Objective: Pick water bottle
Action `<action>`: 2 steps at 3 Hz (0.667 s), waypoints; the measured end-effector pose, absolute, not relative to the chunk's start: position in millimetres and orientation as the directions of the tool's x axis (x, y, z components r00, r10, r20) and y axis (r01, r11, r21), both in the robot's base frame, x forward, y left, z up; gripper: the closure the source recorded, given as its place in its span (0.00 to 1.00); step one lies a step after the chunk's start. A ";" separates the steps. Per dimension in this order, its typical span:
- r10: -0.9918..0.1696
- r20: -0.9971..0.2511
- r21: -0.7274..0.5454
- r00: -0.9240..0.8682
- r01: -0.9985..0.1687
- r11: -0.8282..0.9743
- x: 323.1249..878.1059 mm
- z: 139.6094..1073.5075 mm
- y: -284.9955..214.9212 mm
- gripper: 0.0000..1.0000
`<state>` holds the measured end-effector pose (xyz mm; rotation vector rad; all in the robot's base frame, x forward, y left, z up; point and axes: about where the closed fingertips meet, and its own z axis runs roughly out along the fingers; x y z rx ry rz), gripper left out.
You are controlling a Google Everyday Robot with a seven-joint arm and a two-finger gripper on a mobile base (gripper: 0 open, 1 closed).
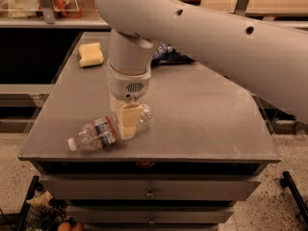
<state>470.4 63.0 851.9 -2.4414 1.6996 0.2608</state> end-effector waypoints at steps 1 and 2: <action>-0.910 -0.237 -0.019 0.340 -0.938 -0.346 467.4 849.2 64.1 0.63; -0.911 -0.236 -0.019 0.339 -0.939 -0.344 468.4 849.5 63.2 0.87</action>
Offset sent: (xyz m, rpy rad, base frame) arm 0.0000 -0.0033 -0.0017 -0.0024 0.0129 -0.0035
